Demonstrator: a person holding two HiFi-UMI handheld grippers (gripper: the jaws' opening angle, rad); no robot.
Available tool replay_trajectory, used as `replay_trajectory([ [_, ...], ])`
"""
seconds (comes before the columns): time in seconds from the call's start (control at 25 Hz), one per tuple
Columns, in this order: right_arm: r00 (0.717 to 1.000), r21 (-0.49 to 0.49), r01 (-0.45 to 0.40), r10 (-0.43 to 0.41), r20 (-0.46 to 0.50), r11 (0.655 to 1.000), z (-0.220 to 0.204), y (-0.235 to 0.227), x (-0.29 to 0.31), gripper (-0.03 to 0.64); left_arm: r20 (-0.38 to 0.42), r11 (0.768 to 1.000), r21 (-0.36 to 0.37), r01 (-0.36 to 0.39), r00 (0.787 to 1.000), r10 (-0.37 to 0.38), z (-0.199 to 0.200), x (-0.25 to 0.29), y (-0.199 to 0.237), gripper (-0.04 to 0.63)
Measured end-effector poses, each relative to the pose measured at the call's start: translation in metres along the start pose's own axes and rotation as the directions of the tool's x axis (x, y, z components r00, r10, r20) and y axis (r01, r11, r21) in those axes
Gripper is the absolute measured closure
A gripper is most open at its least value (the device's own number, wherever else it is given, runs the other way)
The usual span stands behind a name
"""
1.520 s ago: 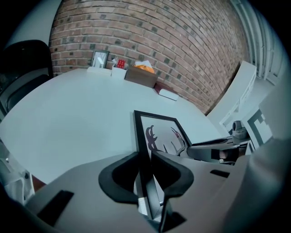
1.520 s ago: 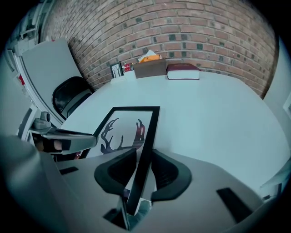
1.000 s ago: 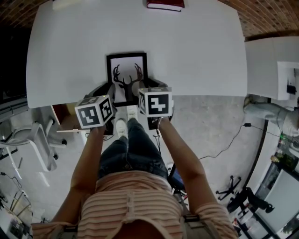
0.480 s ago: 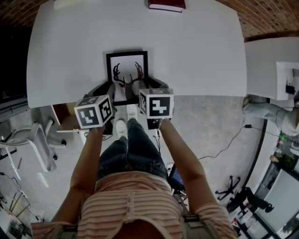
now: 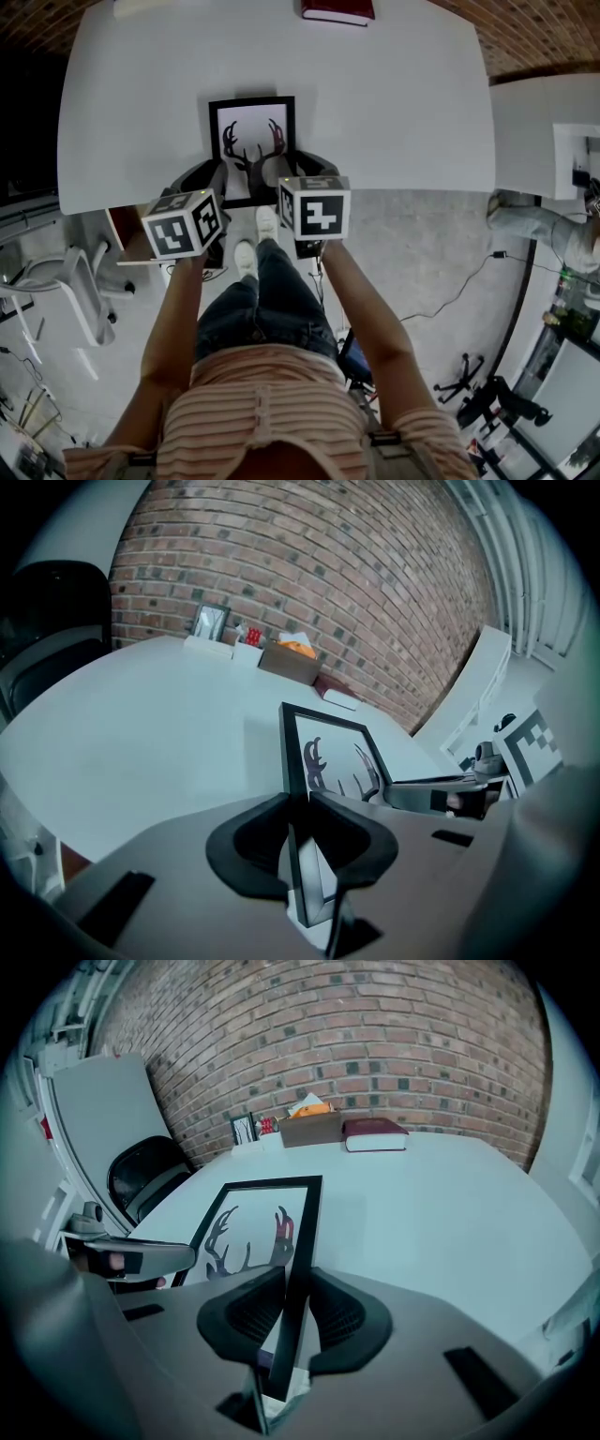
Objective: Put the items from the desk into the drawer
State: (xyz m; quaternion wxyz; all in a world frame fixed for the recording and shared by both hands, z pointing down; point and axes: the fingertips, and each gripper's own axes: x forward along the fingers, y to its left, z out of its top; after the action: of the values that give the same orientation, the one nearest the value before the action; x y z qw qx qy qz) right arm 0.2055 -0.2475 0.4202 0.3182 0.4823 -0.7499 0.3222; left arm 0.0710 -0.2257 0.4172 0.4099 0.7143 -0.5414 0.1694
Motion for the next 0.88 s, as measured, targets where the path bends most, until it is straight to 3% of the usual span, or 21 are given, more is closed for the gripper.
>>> replay_trajectory([
  [0.6, 0.991, -0.042, -0.033, 0.038, 0.130, 0.999, -0.013, 0.084, -0.050, 0.528, 0.131, 0.999, 0.036, -0.016, 0.991, 0.011, -0.009, -0.096, 0.029, 0.520],
  [0.88, 0.985, -0.073, -0.054, 0.065, 0.162, 0.996, -0.036, 0.119, -0.071, 0.529, 0.163, 0.999, 0.036, -0.022, 0.987, 0.016, -0.034, -0.139, 0.041, 0.520],
])
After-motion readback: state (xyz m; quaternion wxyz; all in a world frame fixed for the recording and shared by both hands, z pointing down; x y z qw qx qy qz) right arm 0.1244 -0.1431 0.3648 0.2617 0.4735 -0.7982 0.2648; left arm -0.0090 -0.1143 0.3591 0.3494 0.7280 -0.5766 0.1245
